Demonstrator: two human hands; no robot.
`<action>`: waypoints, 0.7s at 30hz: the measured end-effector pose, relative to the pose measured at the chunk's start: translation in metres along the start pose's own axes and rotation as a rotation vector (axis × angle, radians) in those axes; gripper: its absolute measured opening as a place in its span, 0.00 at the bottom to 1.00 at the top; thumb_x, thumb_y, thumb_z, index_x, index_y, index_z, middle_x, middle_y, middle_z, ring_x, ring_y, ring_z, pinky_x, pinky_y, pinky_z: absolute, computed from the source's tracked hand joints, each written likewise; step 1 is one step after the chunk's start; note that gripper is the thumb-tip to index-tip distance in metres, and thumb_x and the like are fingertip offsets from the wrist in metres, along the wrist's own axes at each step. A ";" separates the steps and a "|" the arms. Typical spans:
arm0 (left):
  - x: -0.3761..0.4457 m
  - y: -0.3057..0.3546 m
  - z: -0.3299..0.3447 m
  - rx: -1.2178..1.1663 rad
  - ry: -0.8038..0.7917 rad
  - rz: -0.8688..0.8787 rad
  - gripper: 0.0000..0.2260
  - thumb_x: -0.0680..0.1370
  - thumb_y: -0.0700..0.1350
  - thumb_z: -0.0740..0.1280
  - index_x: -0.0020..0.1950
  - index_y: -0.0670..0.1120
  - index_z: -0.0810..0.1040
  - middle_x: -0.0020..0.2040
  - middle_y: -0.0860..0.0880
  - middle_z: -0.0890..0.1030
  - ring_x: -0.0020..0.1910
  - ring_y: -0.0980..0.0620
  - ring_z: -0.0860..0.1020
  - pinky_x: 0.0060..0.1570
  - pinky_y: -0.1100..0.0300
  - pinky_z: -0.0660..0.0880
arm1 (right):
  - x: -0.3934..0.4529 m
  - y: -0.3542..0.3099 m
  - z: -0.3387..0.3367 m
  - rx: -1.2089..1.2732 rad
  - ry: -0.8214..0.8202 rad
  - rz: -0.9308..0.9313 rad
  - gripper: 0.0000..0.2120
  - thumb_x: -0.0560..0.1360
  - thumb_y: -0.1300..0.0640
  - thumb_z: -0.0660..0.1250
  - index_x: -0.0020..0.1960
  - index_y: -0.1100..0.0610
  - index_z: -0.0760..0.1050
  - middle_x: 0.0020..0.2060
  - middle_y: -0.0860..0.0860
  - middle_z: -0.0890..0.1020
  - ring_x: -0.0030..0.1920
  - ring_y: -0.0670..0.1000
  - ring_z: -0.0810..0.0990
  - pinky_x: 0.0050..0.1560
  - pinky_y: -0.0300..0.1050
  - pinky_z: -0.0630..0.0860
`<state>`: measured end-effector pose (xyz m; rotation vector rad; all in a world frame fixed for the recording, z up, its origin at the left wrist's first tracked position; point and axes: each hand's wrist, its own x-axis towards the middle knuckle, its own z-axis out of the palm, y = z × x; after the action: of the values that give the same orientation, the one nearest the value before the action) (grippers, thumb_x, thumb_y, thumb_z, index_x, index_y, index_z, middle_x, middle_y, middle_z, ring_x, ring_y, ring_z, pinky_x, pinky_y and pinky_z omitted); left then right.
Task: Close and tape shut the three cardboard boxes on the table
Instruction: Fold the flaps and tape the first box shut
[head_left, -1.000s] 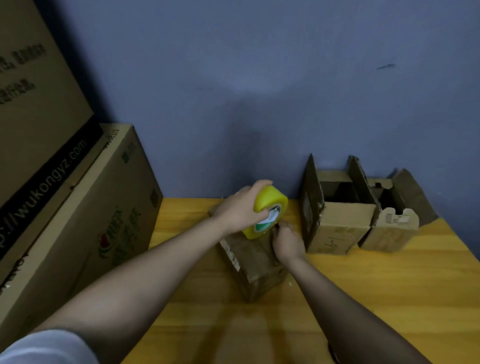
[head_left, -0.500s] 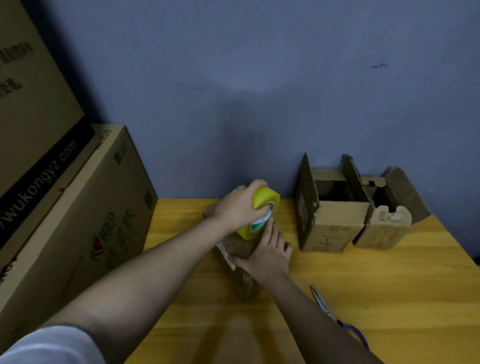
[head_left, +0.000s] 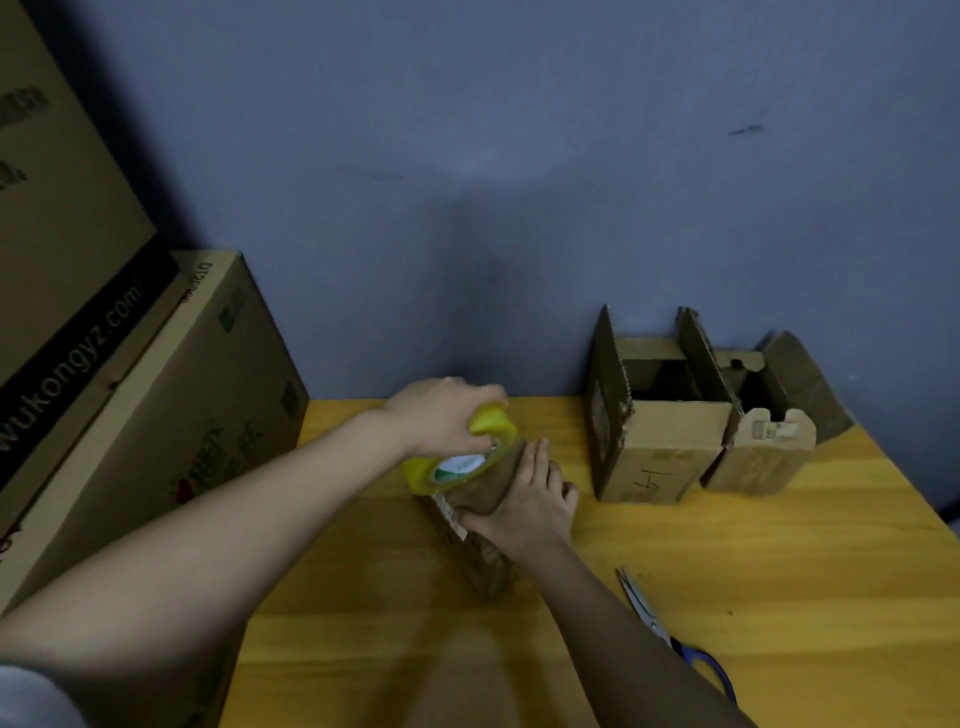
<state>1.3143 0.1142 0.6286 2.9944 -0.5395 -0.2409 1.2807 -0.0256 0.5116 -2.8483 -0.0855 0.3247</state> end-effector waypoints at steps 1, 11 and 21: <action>-0.004 -0.002 -0.001 0.033 -0.023 -0.004 0.23 0.76 0.56 0.65 0.70 0.55 0.66 0.59 0.44 0.76 0.59 0.43 0.75 0.48 0.55 0.72 | 0.001 0.000 0.000 -0.001 0.005 -0.003 0.62 0.62 0.22 0.61 0.78 0.58 0.37 0.78 0.54 0.41 0.76 0.56 0.50 0.71 0.56 0.53; -0.020 -0.006 0.000 0.058 -0.151 -0.102 0.23 0.76 0.56 0.65 0.70 0.54 0.65 0.64 0.44 0.75 0.62 0.43 0.73 0.48 0.58 0.68 | 0.002 -0.003 0.000 -0.036 -0.014 -0.071 0.59 0.62 0.23 0.63 0.78 0.50 0.38 0.78 0.55 0.41 0.76 0.58 0.51 0.70 0.58 0.54; 0.005 0.007 -0.017 0.032 -0.364 -0.184 0.23 0.77 0.54 0.65 0.70 0.53 0.66 0.67 0.44 0.72 0.61 0.43 0.73 0.54 0.57 0.72 | 0.007 -0.002 -0.001 -0.056 -0.045 -0.082 0.57 0.63 0.24 0.63 0.79 0.49 0.39 0.78 0.56 0.41 0.75 0.59 0.51 0.70 0.58 0.53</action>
<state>1.3193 0.1071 0.6452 3.0448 -0.2931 -0.8082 1.2873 -0.0237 0.5114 -2.8834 -0.2224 0.3754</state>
